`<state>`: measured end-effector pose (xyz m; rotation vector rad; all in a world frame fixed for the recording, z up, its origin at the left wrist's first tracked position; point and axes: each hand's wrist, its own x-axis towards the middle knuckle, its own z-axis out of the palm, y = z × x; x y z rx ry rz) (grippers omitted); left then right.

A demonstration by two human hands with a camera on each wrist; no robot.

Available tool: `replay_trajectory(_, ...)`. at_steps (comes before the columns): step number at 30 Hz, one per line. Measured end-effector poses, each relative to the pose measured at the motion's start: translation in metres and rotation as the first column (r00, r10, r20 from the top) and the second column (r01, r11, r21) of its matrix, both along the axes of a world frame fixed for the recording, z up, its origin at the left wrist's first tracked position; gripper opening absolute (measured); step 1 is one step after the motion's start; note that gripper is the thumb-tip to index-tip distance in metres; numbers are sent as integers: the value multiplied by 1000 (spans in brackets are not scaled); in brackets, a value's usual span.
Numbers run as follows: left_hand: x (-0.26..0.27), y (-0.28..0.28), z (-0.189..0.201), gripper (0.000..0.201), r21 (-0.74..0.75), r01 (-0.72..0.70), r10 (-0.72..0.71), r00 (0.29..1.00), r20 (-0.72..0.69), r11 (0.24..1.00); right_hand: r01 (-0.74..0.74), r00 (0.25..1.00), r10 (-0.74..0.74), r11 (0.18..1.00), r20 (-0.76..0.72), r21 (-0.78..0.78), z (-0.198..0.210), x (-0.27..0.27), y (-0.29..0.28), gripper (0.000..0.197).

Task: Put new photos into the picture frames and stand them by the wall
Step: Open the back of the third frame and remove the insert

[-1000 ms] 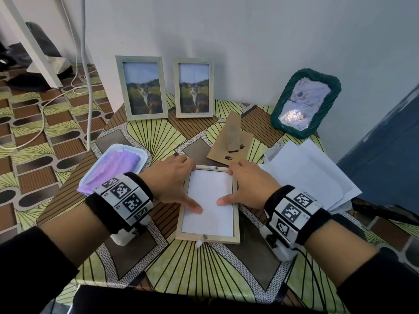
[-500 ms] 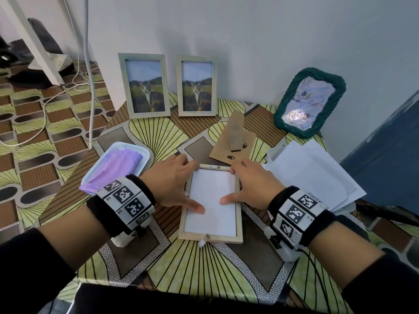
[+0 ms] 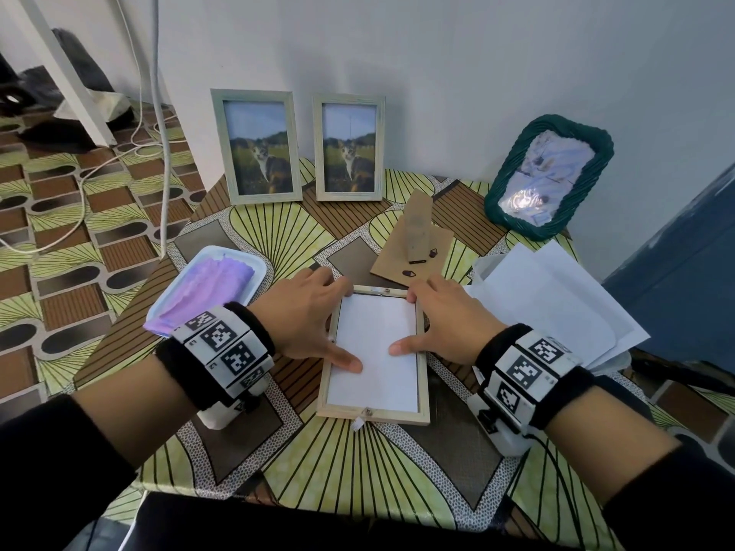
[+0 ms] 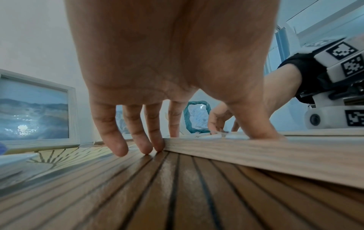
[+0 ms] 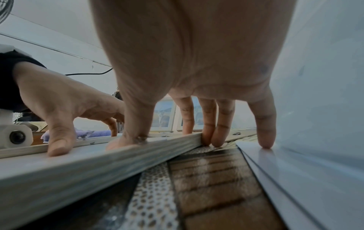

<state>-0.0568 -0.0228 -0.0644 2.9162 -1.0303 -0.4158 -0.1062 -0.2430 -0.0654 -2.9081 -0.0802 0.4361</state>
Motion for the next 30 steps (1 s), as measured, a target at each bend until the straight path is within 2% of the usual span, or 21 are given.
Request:
replay_trajectory(4, 0, 1, 0, 107, -17, 0, 0, 1000, -11, 1000, 13, 1000, -12, 1000, -20, 11, 0, 2, 0, 80)
replay_trajectory(12, 2, 2, -5, 107, -42, -24, 24, 1000, -11, 999, 147, 989, -141, 980, -49, 137, 2, 6, 2, 79)
replay_trajectory(18, 3, 1, -6, 108, -89, -47, 45, 999, -30, 995, 138, 990, -134, 972, -34, 191, 3, 3, 1, 74)
replay_trajectory(23, 2, 0, -4, 110, -72, -49, 48, 999, -9, 996, 93, 990, -119, 955, 78, 280, 3, -5, 2, 74)
replay_trajectory(27, -2, 0, -1, 106, -98, -49, 55, 997, 57, 994, 65, 983, -97, 978, 158, 196, 3, -12, 6, 73)
replay_trajectory(30, -7, -3, 0, 101, -88, -31, 42, 991, 124, 996, 61, 958, -110, 981, 266, 186, 7, -19, 10, 63)
